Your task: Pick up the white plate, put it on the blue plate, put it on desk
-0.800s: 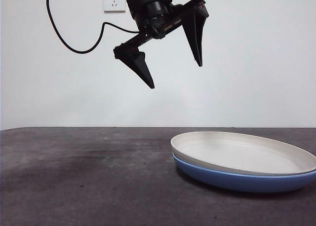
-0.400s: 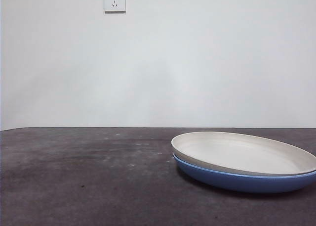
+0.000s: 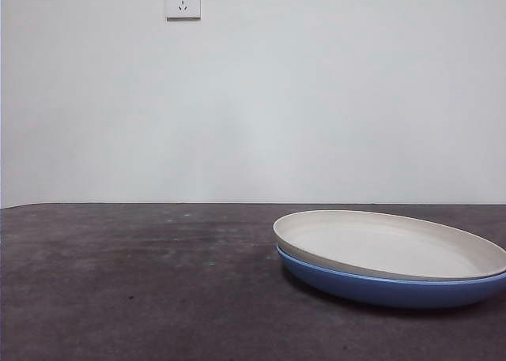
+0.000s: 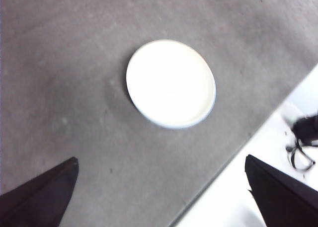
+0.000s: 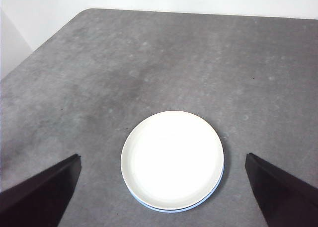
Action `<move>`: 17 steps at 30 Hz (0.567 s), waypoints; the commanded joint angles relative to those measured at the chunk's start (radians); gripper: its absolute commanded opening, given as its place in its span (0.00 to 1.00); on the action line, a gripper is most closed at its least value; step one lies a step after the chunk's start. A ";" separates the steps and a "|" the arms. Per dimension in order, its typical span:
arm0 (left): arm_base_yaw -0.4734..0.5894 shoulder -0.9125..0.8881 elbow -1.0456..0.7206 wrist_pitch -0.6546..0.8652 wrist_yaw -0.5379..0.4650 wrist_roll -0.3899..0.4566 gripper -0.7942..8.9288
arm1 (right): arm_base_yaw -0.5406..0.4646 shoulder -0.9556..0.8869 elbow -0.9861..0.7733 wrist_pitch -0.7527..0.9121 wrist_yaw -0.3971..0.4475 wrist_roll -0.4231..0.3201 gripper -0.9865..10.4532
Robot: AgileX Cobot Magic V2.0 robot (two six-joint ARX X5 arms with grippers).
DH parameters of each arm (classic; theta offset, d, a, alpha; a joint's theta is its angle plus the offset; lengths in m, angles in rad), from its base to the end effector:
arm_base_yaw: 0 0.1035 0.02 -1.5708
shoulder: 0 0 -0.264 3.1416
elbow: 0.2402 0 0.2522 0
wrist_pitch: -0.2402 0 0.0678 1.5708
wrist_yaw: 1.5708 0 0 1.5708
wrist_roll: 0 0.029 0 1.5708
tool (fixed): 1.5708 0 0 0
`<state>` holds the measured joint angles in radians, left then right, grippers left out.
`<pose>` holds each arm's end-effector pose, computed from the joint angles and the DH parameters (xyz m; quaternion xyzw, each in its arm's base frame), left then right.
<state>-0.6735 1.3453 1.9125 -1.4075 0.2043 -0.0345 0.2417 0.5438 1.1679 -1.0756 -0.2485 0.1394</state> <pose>0.1523 -0.1290 0.4714 0.0805 0.4034 -0.3811 0.8280 0.0411 0.0175 0.3901 0.0666 0.2398 0.2203 0.9432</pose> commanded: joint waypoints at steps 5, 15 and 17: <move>-0.007 -0.256 -0.338 0.182 -0.005 0.074 0.76 | 0.004 0.050 0.018 0.009 0.006 0.034 0.67; -0.007 -0.497 -0.601 0.292 -0.006 0.087 0.76 | 0.004 0.050 0.018 0.001 0.006 0.032 0.67; -0.007 -0.531 -0.623 0.302 -0.006 0.087 0.76 | 0.004 0.050 0.018 -0.002 0.006 0.035 0.67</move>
<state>-0.6735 0.8162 1.2835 -1.1202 0.2039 0.0395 0.2417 0.5896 1.1683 -1.0840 -0.2420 0.1627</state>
